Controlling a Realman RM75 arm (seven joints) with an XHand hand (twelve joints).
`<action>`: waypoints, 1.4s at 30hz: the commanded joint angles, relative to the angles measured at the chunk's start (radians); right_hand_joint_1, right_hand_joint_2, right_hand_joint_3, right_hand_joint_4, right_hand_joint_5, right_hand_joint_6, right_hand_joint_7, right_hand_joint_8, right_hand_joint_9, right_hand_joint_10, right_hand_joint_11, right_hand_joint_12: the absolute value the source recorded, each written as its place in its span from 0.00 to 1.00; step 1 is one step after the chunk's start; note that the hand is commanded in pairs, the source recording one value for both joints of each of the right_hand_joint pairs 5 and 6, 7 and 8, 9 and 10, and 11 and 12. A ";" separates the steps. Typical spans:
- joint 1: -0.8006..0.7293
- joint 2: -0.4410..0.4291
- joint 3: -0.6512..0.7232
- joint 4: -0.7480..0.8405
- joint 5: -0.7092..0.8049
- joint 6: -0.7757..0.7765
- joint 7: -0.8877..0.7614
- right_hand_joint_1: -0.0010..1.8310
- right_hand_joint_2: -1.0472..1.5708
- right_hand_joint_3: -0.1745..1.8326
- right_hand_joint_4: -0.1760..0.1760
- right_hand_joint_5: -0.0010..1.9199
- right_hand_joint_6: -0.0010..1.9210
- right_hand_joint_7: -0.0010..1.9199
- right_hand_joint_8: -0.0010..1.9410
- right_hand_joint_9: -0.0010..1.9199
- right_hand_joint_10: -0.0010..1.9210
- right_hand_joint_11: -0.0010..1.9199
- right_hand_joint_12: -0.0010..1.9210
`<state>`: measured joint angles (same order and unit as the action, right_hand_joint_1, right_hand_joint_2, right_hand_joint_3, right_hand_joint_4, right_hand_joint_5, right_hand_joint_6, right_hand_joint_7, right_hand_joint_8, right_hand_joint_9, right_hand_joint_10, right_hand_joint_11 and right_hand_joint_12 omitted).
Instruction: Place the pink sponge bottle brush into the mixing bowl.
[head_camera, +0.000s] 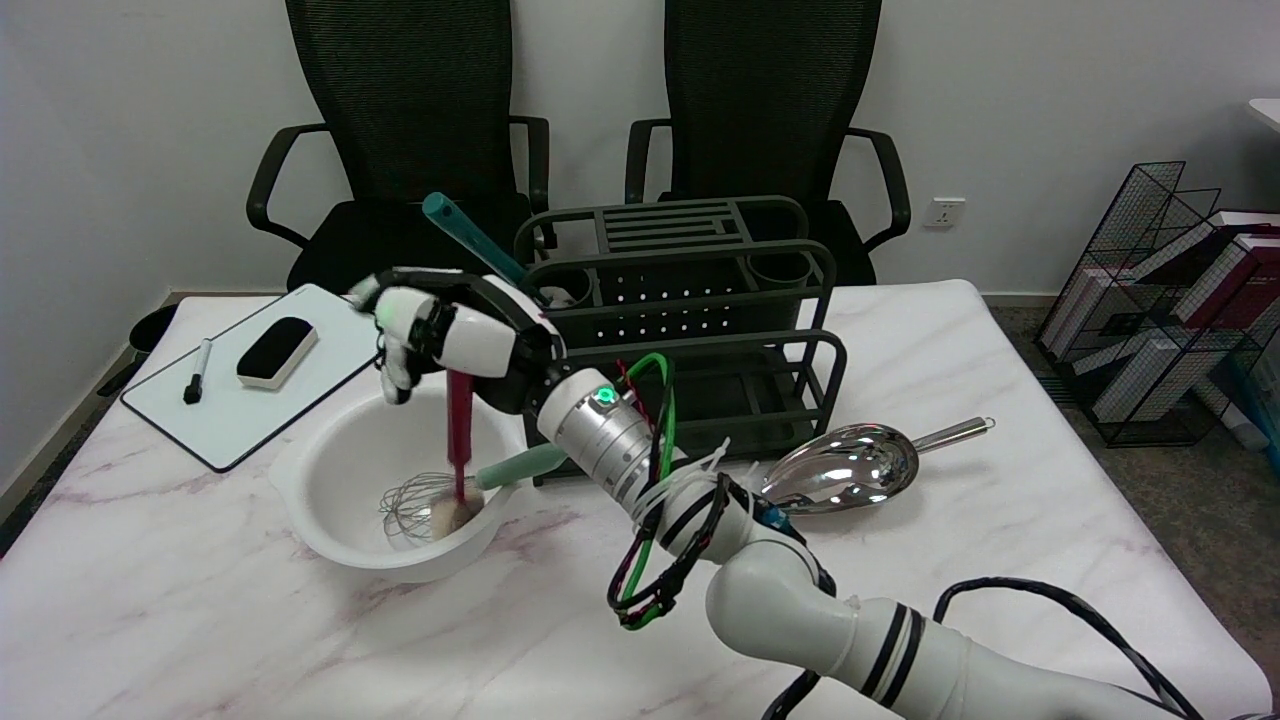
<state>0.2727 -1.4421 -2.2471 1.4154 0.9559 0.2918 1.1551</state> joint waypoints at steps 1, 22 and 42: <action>-0.015 0.006 -0.001 -0.001 -0.062 0.064 0.007 0.57 0.50 0.70 0.50 0.36 0.36 0.61 0.61 0.56 0.56 0.59 0.59; -0.120 0.275 0.070 0.133 -0.107 0.411 -0.003 0.55 0.55 0.62 0.50 0.37 0.37 0.58 0.57 0.49 0.49 0.46 0.46; -0.312 0.411 0.182 0.099 -0.098 0.902 0.007 0.48 0.75 0.51 0.50 0.81 0.81 0.94 0.93 0.94 0.94 0.96 0.96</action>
<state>0.0759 -1.1654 -2.1369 1.5428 0.8540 0.8390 1.1545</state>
